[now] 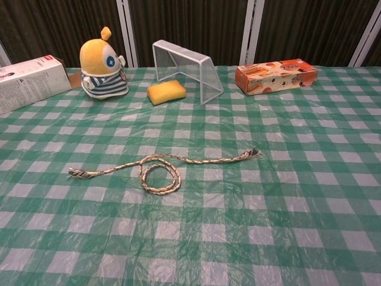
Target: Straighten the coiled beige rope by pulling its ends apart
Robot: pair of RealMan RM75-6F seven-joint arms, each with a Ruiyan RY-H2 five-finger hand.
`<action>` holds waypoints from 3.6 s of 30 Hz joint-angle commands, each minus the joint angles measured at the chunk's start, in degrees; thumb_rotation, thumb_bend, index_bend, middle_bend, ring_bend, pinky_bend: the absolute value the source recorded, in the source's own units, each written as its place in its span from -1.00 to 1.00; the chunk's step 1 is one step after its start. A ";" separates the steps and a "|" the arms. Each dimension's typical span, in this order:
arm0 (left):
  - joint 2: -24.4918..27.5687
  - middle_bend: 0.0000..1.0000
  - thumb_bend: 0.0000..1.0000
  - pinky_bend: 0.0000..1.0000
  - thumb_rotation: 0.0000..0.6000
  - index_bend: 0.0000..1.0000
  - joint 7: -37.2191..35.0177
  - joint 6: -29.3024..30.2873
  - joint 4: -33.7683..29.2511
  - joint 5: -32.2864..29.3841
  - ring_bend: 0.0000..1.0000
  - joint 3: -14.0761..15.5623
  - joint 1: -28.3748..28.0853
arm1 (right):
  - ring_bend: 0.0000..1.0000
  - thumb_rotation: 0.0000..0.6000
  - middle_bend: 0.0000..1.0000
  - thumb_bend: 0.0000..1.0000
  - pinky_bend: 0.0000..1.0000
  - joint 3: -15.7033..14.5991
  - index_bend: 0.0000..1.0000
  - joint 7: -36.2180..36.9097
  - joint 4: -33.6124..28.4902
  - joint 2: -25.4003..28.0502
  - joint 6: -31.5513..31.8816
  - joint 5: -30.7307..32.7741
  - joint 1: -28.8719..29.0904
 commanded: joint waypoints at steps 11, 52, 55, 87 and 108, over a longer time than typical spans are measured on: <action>-5.50 -1.00 -0.17 -0.91 1.00 -0.77 1.56 -12.35 -0.50 -0.56 -1.00 -1.78 -8.34 | -1.00 1.00 -1.00 -0.18 -1.00 0.25 -1.00 0.59 -0.11 0.20 -0.17 0.52 0.05; -28.47 -0.91 -0.19 -0.80 1.00 -0.12 12.47 -26.09 14.32 -12.30 -1.00 -7.09 -22.74 | -1.00 1.00 -1.00 -0.19 -1.00 0.52 -1.00 1.08 -0.67 0.55 -3.60 2.61 1.26; -28.76 -0.91 -0.20 -0.80 1.00 -0.11 12.21 -26.24 14.76 -12.91 -1.00 -7.03 -22.82 | -1.00 1.00 -1.00 -0.19 -1.00 0.21 -1.00 0.74 -0.78 0.52 -3.96 2.43 1.29; -24.15 -0.85 -0.20 -0.80 1.00 0.27 7.34 -21.12 14.98 -9.27 -1.00 -4.22 -22.09 | -1.00 1.00 -1.00 -0.19 -1.00 7.08 -0.56 -14.28 -6.93 -3.57 -18.84 4.19 12.31; -21.02 -0.84 -0.20 -0.80 1.00 0.28 5.77 -20.62 14.48 -9.99 -1.00 -4.01 -21.21 | -1.00 1.00 -1.00 -0.13 -1.00 21.05 -0.01 -37.79 9.82 -26.57 -41.57 29.13 33.80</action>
